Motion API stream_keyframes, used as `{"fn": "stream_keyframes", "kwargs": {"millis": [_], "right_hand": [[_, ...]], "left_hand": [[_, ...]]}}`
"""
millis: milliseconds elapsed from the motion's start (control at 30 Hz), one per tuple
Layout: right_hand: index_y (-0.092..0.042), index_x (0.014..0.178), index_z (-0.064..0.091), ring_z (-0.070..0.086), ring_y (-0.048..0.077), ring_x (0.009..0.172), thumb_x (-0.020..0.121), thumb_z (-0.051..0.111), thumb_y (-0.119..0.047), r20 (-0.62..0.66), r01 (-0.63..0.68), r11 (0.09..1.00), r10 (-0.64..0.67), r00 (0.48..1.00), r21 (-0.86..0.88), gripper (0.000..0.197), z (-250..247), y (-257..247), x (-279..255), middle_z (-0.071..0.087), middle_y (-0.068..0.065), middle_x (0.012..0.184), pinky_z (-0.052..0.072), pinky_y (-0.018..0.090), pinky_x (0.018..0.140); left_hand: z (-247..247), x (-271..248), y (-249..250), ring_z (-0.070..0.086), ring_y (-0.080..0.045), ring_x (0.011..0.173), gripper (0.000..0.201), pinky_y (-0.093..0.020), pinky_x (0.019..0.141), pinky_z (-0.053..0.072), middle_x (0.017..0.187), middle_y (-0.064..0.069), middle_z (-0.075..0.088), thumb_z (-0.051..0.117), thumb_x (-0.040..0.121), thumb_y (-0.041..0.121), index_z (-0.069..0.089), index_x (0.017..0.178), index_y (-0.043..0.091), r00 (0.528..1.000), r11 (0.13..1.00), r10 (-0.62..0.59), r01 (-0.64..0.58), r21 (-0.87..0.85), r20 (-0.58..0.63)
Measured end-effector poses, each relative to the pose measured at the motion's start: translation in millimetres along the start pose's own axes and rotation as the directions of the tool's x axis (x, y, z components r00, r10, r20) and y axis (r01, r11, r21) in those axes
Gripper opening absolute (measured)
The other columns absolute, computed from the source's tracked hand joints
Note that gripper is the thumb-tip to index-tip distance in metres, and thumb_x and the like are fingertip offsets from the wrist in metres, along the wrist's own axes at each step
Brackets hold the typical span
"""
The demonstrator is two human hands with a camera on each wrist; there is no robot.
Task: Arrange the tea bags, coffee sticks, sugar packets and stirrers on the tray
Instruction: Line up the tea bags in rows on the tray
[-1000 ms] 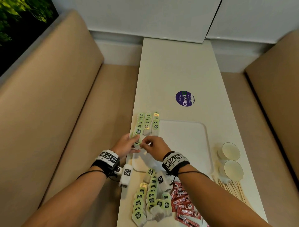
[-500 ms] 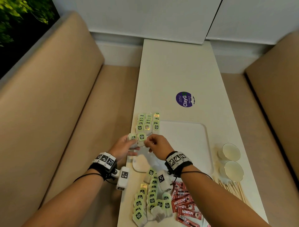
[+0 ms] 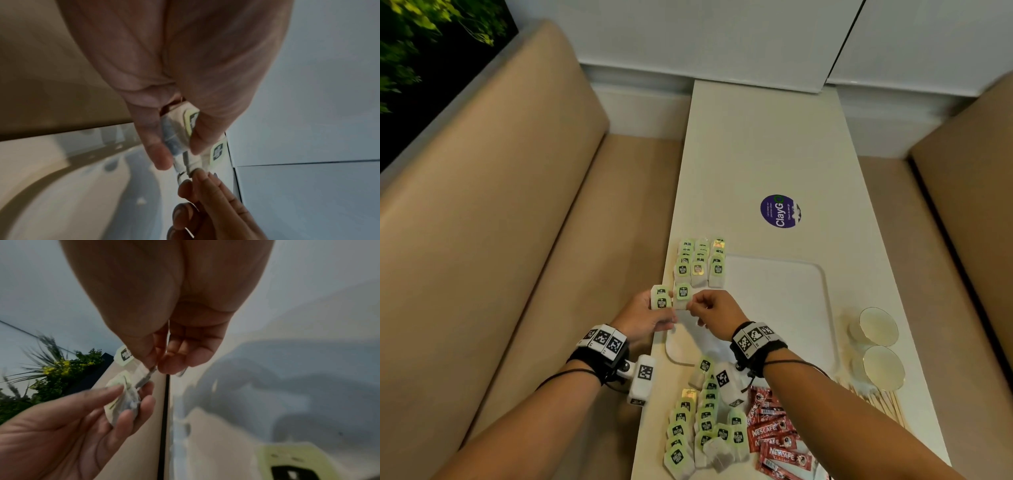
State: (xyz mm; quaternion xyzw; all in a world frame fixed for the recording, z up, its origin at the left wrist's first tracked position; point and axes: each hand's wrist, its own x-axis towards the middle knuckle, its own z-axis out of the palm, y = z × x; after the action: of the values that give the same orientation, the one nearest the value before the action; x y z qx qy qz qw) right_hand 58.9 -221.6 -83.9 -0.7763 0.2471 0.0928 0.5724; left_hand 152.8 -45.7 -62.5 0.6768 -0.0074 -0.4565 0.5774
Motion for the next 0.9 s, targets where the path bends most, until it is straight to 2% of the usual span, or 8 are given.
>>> {"fn": "stream_keyframes", "kwargs": {"millis": [67,167,300,433,667,767,833,900], "right_hand": [[-0.013,0.086,0.070,0.061,0.012,0.060,0.096,0.065,-0.023,-0.061,-0.017,1.000,0.017,0.998,0.010,0.015,0.5,0.5,8.1,0.067,0.004,0.074,0.051,0.022,0.062],[-0.017,0.080,0.070,0.063,0.013,0.063,0.096,0.065,-0.022,-0.148,-0.062,0.997,0.056,0.987,-0.036,0.017,2.7,1.2,23.9,0.070,0.003,0.074,0.058,0.031,0.071],[-0.010,0.077,0.076,0.069,0.020,0.068,0.095,0.062,-0.021,-0.159,-0.117,0.986,0.097,0.983,-0.123,0.025,8.7,-2.4,41.3,0.075,0.007,0.075,0.060,0.034,0.076],[-0.012,0.068,0.073,0.068,0.022,0.068,0.093,0.063,-0.022,-0.152,-0.160,0.964,0.129,0.980,-0.211,0.029,13.5,-8.6,52.5,0.072,0.004,0.070,0.059,0.035,0.073],[-0.011,0.069,0.073,0.069,0.023,0.073,0.092,0.061,-0.028,-0.197,-0.191,0.944,0.140,0.970,-0.268,0.031,11.0,-10.5,52.6,0.073,0.005,0.071,0.060,0.037,0.077],[-0.011,0.082,0.074,0.069,0.019,0.076,0.098,0.058,-0.039,-0.206,-0.127,0.968,0.082,0.975,-0.215,0.036,7.6,-15.7,37.0,0.074,0.003,0.077,0.056,0.034,0.079],[-0.010,0.081,0.072,0.065,0.015,0.068,0.102,0.051,-0.049,-0.157,-0.042,0.989,0.019,0.987,-0.144,0.049,7.2,-25.6,21.1,0.072,0.002,0.073,0.051,0.028,0.071],[-0.007,0.084,0.073,0.065,0.011,0.065,0.103,0.049,-0.050,-0.059,0.014,0.999,-0.016,0.998,-0.047,0.053,7.7,-32.3,9.2,0.071,0.002,0.072,0.049,0.022,0.065]], "left_hand": [[-2.2,0.1,-1.2,0.071,-0.025,0.092,0.033,-0.026,0.071,0.061,0.111,-0.015,0.070,0.062,0.088,-0.013,0.061,0.111,0.010,1.000,1.000,-0.024,0.024,-0.009,-0.018],[-8.4,-0.5,-4.7,0.071,-0.022,0.090,0.036,-0.026,0.068,0.059,0.112,-0.010,0.072,0.066,0.086,-0.012,0.061,0.111,0.012,0.999,0.999,-0.040,0.041,0.019,-0.031],[-13.5,-2.6,-8.2,0.071,-0.021,0.091,0.037,-0.028,0.070,0.057,0.110,-0.007,0.074,0.071,0.085,-0.007,0.062,0.113,0.015,0.998,0.998,-0.049,0.050,0.039,-0.026],[-13.5,-2.0,-10.8,0.068,-0.021,0.085,0.038,-0.028,0.070,0.059,0.110,-0.012,0.071,0.061,0.087,-0.016,0.060,0.114,0.010,0.999,0.998,-0.048,0.049,0.037,-0.023],[-12.6,-3.3,-9.7,0.069,-0.021,0.089,0.047,-0.035,0.082,0.058,0.118,-0.015,0.069,0.048,0.086,-0.022,0.060,0.118,0.010,0.998,0.997,-0.049,0.046,0.059,0.039],[-10.0,-3.4,-6.5,0.068,-0.022,0.091,0.052,-0.032,0.080,0.058,0.121,-0.015,0.068,0.047,0.087,-0.022,0.058,0.125,0.012,0.997,0.999,-0.038,0.036,0.038,0.064],[-6.3,-2.5,-4.8,0.069,-0.024,0.094,0.058,-0.031,0.077,0.058,0.120,-0.014,0.069,0.049,0.088,-0.022,0.051,0.134,0.013,0.996,0.999,-0.028,0.026,0.025,0.088],[-1.1,-2.3,-3.0,0.071,-0.024,0.093,0.069,-0.031,0.074,0.059,0.119,-0.015,0.069,0.051,0.088,-0.022,0.043,0.137,0.026,0.992,1.000,-0.012,0.012,0.006,0.122]]}}
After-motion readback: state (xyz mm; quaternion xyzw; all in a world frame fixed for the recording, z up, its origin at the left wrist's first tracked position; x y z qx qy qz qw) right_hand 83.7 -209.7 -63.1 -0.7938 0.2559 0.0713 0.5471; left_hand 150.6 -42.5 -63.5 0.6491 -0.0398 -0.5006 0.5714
